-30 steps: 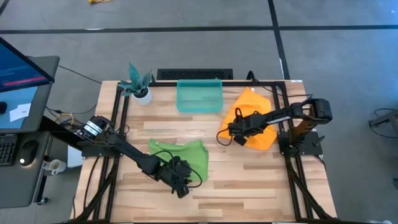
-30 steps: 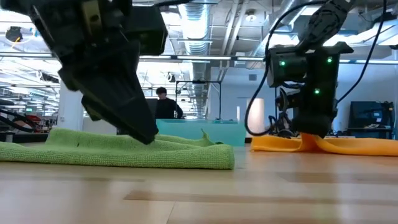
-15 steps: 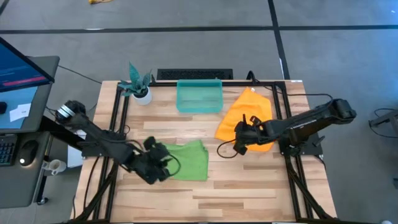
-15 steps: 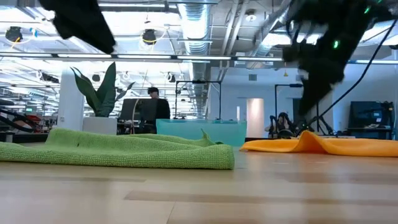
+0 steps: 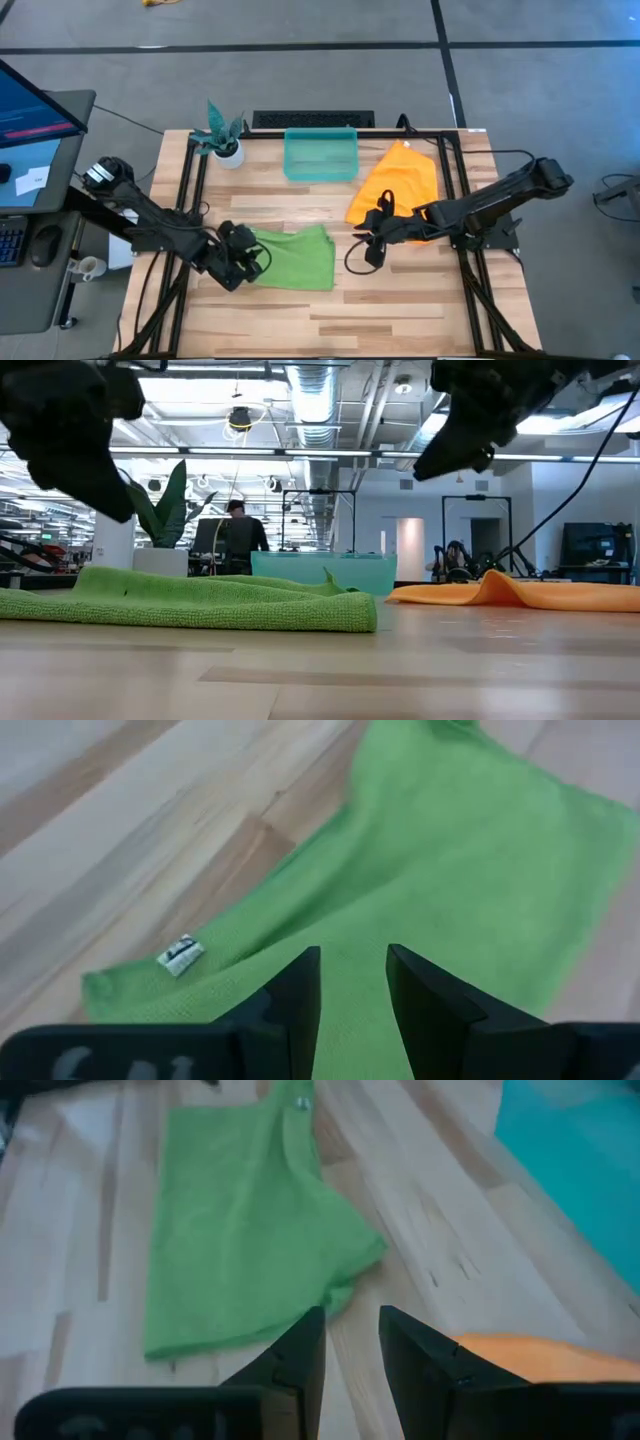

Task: Roll microfiber towels into tight, uniform cylinder then place into a basket
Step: Fold the green towel

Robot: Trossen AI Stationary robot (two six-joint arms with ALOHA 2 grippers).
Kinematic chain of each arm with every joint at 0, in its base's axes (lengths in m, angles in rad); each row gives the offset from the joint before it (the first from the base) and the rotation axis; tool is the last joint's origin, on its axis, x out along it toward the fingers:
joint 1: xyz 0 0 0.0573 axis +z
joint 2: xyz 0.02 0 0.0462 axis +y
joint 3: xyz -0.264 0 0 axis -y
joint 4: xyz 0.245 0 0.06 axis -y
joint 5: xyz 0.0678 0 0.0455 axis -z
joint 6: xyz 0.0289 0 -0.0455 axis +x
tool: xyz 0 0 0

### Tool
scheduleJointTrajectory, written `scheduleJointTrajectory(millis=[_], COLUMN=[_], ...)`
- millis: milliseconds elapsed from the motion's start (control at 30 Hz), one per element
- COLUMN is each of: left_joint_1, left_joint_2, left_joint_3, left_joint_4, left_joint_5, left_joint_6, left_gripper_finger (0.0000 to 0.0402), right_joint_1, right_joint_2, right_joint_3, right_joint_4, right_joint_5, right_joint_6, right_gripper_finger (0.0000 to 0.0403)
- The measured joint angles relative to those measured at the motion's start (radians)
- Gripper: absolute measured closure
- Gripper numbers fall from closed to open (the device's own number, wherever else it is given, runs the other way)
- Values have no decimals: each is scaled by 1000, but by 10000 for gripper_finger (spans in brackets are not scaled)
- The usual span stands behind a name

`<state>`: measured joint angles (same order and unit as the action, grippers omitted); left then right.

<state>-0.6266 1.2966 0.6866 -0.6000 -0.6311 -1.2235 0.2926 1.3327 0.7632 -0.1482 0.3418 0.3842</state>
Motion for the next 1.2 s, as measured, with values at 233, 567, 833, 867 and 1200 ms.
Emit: scheduleJointTrajectory(millis=[233,567,833,867,1200], left_joint_1=[30,63,66,66,66], left_joint_2=[-3,-3,-3,-3,-3], left_joint_3=[-21,-21,-21,-21,-21], left_joint_4=[-11,-11,-11,-11,-11], left_joint_5=[33,97,113,115,138], left_joint_6=[-35,7,11,11,9], left_gripper_finger=[272,215,212,212,212], right_joint_1=[-56,-137,-180,-186,-198], right_joint_2=[119,300,421,432,532], right_joint_3=[2,49,133,141,200], right_joint_4=[103,299,284,287,283], right_joint_5=[-15,-31,-31,-31,-37], right_joint_6=[-12,-81,-82,-81,-43], right_gripper_finger=[223,163,163,163,163])
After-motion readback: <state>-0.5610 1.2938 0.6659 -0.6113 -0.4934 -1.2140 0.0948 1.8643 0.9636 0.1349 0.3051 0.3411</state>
